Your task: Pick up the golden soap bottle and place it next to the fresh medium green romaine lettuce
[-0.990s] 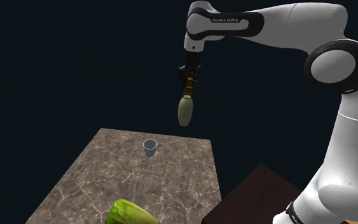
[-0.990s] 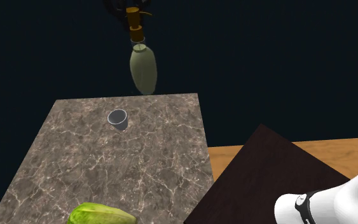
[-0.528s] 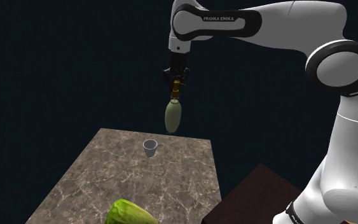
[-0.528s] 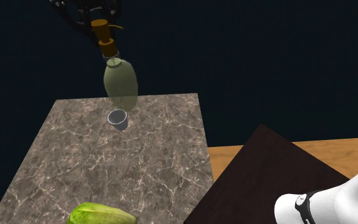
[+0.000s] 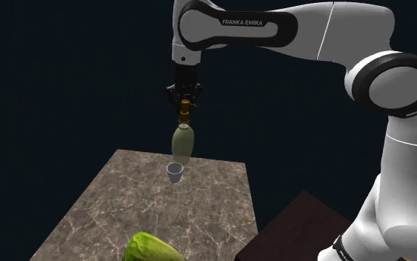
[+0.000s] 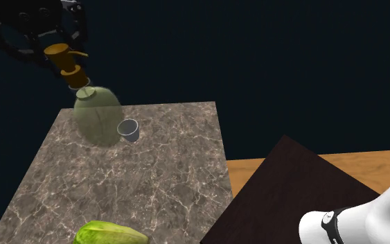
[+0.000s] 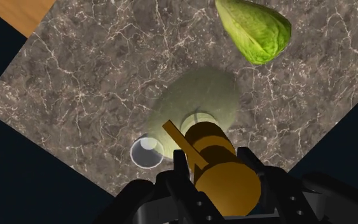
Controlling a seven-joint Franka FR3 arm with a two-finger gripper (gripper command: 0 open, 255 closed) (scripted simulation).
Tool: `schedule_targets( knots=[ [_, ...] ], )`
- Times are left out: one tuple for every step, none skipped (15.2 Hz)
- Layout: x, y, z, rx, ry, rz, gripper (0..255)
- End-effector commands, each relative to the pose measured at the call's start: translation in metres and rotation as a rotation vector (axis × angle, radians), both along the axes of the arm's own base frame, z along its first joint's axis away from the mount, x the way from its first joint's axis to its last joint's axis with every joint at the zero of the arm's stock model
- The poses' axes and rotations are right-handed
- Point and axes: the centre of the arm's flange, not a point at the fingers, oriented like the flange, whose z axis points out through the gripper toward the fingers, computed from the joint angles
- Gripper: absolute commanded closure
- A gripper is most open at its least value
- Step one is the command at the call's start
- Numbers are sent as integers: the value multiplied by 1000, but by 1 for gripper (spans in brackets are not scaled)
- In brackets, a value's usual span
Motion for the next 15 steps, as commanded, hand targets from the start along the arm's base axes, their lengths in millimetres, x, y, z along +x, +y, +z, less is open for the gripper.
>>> schedule_targets(
  knots=[
    [-3, 26, 4, 0, -1, -2, 255],
    [-5, 39, 4, 0, -1, -2, 255],
    [-7, 52, 4, 0, -1, -2, 255],
    [-8, 65, 4, 0, -1, -2, 255],
    [-10, 78, 4, 0, -1, -2, 255],
    [-12, 91, 4, 0, -1, -2, 255],
    [-14, 105, 4, 0, -1, -2, 255],
    [-16, 118, 4, 0, -1, -2, 255],
    [-18, 133, 4, 0, -1, -2, 255],
    [-18, 133, -1, 0, -1, -2, 255],
    [-18, 133, -6, 0, -1, -2, 255],
    [-18, 133, -12, 0, -1, -2, 255],
    [-18, 133, -17, 0, -1, -2, 255],
    [-18, 133, -22, 0, -1, -2, 255],
    [-18, 133, -27, 0, -1, -2, 255]
  ],
)
